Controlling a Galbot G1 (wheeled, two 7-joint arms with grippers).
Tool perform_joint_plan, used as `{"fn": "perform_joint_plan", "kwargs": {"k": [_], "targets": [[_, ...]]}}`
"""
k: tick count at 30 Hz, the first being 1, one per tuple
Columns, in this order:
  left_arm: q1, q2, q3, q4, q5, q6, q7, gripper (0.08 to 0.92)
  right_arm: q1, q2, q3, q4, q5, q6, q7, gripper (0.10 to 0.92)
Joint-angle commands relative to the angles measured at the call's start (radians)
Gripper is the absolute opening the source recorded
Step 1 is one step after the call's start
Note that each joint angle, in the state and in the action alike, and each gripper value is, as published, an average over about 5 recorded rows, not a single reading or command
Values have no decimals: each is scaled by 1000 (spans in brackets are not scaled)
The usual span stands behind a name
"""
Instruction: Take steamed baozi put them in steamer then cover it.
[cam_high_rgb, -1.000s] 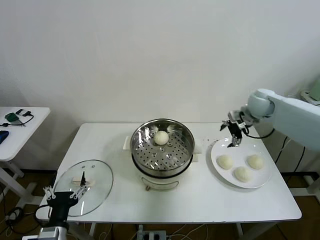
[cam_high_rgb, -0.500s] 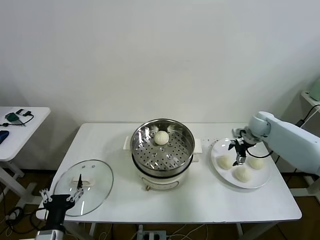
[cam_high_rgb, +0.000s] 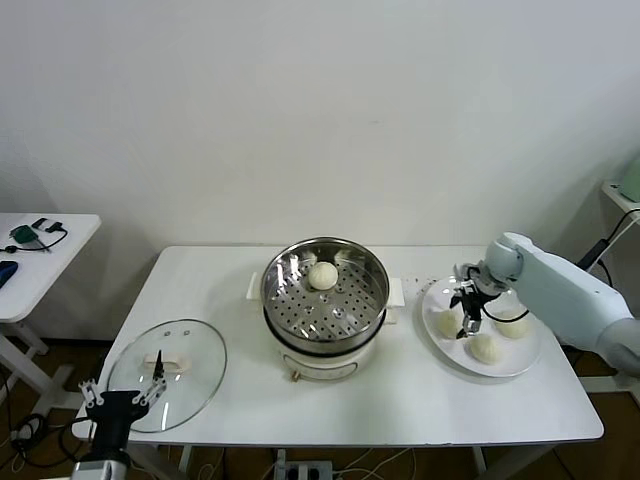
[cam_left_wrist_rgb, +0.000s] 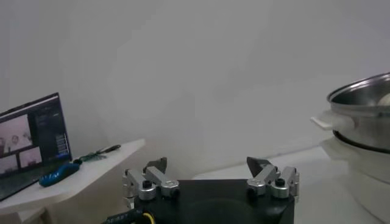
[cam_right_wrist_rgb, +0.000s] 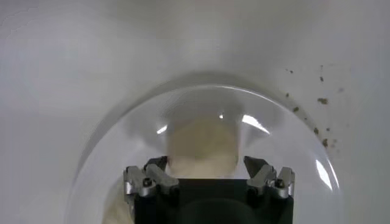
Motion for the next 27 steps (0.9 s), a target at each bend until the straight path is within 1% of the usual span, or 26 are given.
{"fn": "perform_joint_plan", "kwargs": {"k": [1,5,9,14,17,20,24,27], "targets": [[-4,-2,3,0,3,3,1,823,-16,30,25,-47,-4,11,-8,750],[-5,-2,3,-1,3,3,1,823,-8,23,15,-40,6,10,-9,694],[-2,-2,3,-2,2,2,1,823,19,5,-12,-19,39,8,-8,669],[6,-1,2,-6,-1,-1,1,823,142,-41,-107,39,136,1,-5,655],[15,1,6,-10,0,-3,3,823,291,-67,-232,79,236,0,-6,655],[23,2,18,-13,4,-4,5,823,483,-66,-419,122,378,-4,-6,655],[25,-2,41,-17,17,-5,4,823,727,-29,-640,198,587,-29,6,653],[25,-4,57,-19,26,-6,5,823,821,2,-713,273,692,-66,24,653]]}}
